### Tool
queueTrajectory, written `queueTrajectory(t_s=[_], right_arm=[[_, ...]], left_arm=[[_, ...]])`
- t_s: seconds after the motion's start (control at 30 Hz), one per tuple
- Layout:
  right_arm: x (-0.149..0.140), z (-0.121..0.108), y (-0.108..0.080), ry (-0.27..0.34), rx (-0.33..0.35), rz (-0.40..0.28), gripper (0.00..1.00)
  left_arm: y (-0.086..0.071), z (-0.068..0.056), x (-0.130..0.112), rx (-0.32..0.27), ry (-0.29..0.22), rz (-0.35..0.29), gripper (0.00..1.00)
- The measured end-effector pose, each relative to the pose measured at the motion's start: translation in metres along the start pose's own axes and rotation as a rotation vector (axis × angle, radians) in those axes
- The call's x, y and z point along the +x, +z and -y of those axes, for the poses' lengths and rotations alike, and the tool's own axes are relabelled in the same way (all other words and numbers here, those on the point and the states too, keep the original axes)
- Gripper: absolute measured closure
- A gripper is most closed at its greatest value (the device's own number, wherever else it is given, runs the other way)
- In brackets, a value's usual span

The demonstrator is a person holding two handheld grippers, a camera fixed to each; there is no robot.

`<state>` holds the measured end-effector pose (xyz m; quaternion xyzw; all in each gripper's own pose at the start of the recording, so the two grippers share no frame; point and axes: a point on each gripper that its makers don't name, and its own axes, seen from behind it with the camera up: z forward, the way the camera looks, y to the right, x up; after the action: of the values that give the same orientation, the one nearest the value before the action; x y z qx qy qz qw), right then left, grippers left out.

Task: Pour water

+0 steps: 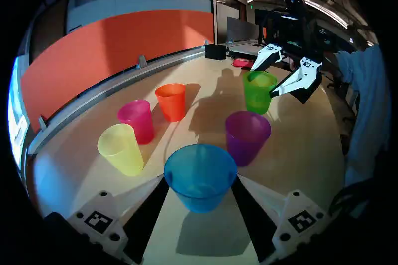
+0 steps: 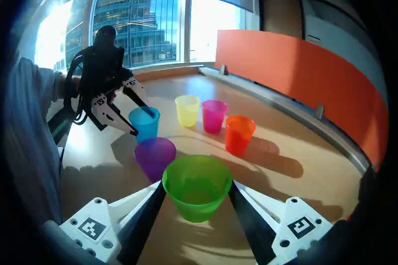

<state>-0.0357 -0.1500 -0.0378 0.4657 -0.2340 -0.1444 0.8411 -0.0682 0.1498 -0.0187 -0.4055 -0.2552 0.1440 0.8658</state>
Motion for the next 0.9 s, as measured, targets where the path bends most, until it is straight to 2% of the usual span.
queueTrajectory(t_s=[0.57, 0.83, 0.9], right_arm=[[-0.025, 0.007, 0.008, 0.016, 0.009, 0.039, 0.09], [-0.038, 0.007, 0.008, 0.034, -0.008, 0.044, 0.09], [-0.040, 0.007, 0.008, 0.035, -0.011, 0.043, 0.09]], left_arm=[[0.005, -0.001, -0.014, -0.023, -0.036, 0.004, 0.14], [0.005, -0.005, -0.018, -0.033, -0.034, 0.025, 0.10], [0.005, -0.006, -0.020, -0.035, -0.033, 0.031, 0.03]])
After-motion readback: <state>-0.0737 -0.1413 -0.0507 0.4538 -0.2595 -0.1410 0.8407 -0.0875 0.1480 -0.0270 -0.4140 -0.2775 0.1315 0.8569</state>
